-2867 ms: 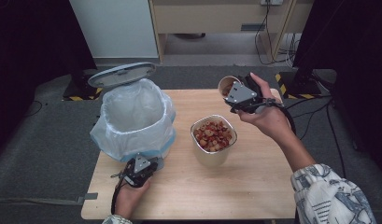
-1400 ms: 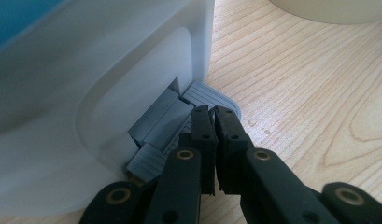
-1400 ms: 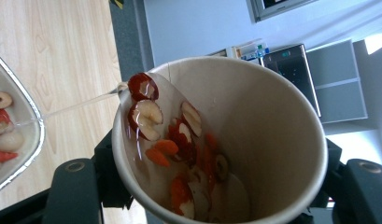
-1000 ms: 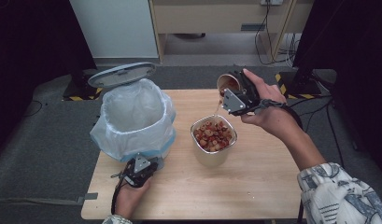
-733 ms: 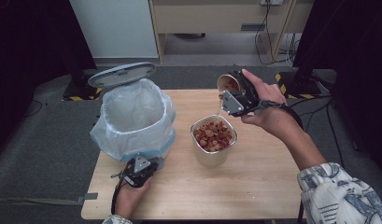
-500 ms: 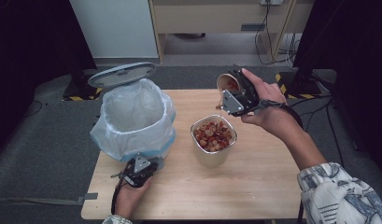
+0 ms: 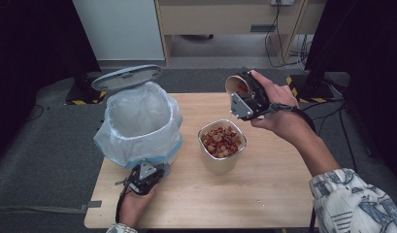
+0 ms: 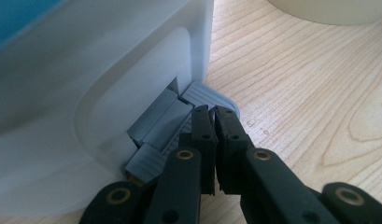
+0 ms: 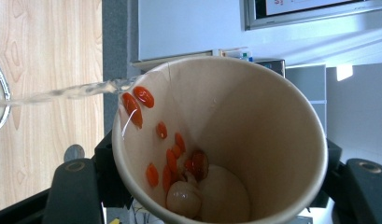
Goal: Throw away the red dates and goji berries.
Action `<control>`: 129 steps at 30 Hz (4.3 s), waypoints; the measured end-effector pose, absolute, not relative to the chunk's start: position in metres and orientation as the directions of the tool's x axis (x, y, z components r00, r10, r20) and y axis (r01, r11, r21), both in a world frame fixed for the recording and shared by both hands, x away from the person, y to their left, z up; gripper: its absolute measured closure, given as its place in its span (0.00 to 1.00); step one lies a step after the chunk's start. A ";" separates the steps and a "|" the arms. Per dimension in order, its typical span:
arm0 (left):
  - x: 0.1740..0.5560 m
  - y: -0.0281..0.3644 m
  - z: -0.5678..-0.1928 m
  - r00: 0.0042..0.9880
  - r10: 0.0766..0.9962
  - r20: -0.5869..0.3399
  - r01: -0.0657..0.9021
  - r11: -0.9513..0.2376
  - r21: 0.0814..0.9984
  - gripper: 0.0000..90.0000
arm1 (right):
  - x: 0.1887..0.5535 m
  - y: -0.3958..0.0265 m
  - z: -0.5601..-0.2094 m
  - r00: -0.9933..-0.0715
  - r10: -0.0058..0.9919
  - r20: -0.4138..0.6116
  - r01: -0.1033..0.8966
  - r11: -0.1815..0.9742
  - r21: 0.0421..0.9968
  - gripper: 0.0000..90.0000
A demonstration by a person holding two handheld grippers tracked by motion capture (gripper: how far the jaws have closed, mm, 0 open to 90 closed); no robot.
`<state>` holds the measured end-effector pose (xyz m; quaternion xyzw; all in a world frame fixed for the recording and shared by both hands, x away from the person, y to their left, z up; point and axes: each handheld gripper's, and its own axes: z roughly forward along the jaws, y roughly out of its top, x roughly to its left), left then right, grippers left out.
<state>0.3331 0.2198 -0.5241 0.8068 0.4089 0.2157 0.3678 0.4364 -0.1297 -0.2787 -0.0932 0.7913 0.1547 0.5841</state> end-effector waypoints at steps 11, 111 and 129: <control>0.333 0.220 -0.524 0.573 0.818 0.046 0.502 -0.395 0.770 0.96 | 0.433 -0.125 -0.275 -0.232 -0.069 -0.970 -0.331 0.944 0.012 0.34; 0.333 0.218 -0.524 0.580 0.813 0.046 0.498 -0.399 0.770 0.96 | 0.425 -0.107 -0.305 -0.052 -0.474 -0.879 -0.318 0.842 -0.435 0.34; 0.333 0.218 -0.524 0.580 0.813 0.045 0.498 -0.398 0.770 0.96 | 0.435 -0.114 -0.310 -0.199 -0.248 -0.948 -0.336 0.926 -0.172 0.34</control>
